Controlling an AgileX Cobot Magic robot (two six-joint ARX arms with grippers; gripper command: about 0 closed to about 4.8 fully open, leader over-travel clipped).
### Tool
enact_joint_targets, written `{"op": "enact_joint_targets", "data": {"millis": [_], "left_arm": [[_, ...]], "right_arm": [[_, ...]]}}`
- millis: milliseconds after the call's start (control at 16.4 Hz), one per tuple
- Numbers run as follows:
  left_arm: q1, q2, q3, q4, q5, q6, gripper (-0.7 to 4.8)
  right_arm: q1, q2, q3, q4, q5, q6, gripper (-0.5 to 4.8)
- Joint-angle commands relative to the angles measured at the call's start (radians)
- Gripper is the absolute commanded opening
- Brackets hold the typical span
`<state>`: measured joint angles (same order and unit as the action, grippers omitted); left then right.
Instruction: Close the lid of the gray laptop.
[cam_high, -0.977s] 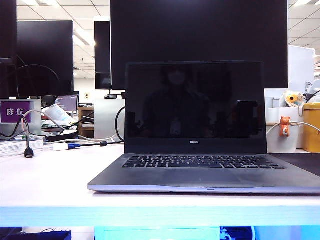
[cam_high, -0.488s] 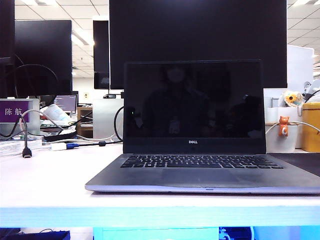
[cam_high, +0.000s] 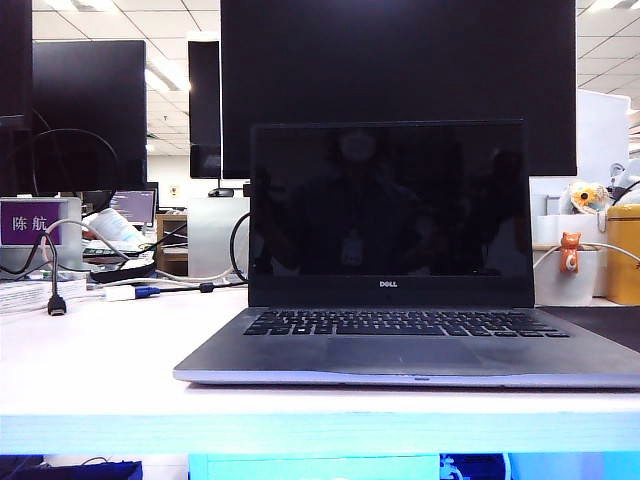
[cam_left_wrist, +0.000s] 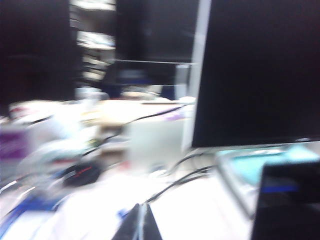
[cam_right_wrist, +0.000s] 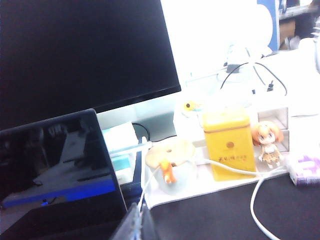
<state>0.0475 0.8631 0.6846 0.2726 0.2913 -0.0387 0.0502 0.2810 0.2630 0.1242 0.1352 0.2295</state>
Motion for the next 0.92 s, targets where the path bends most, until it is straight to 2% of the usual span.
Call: {"op": "enact_joint_targets", "data": {"millis": [61,122,244,366,488,672,733,794,916], "left_arm": [[-0.002,0.217,0.223,-0.031,0.192,0.043,-0.06],[-0.012,0.298,0.324,-0.083,0.235,0.064,-0.06],[-0.060,0.426,0.499,-0.208,0.235,0.154,-0.06],[-0.123,0.549,0.667,-0.338,0.225,0.219,-0.05],[-0.157,0.647,0.799,-0.436,0.228,0.234,-0.06],[-0.213,0.809,1.046,-0.677,0.224,0.299,-0.05],[-0.227,0.845,1.096,-0.709,0.218,0.301,-0.05],[-0.248,0.869,1.128,-0.722,0.208,0.301,-0.05],[-0.308,0.908,1.175,-0.740,0.120,0.300,-0.06]], "right_arm": [[-0.001,0.192,0.160,-0.004,-0.054,-0.105,-0.01],[-0.001,0.264,0.234,-0.045,-0.072,-0.127,-0.01],[-0.006,0.404,0.385,-0.154,-0.097,-0.175,-0.01],[-0.009,0.536,0.537,-0.288,-0.193,-0.182,-0.01],[-0.032,0.621,0.652,-0.386,-0.320,-0.183,-0.01],[-0.096,0.734,0.827,-0.522,-0.494,-0.183,-0.01],[-0.108,0.752,0.853,-0.529,-0.549,-0.182,-0.01],[-0.114,0.765,0.867,-0.537,-0.561,-0.182,-0.01],[-0.121,0.775,0.869,-0.548,-0.561,-0.186,-0.01]]}}
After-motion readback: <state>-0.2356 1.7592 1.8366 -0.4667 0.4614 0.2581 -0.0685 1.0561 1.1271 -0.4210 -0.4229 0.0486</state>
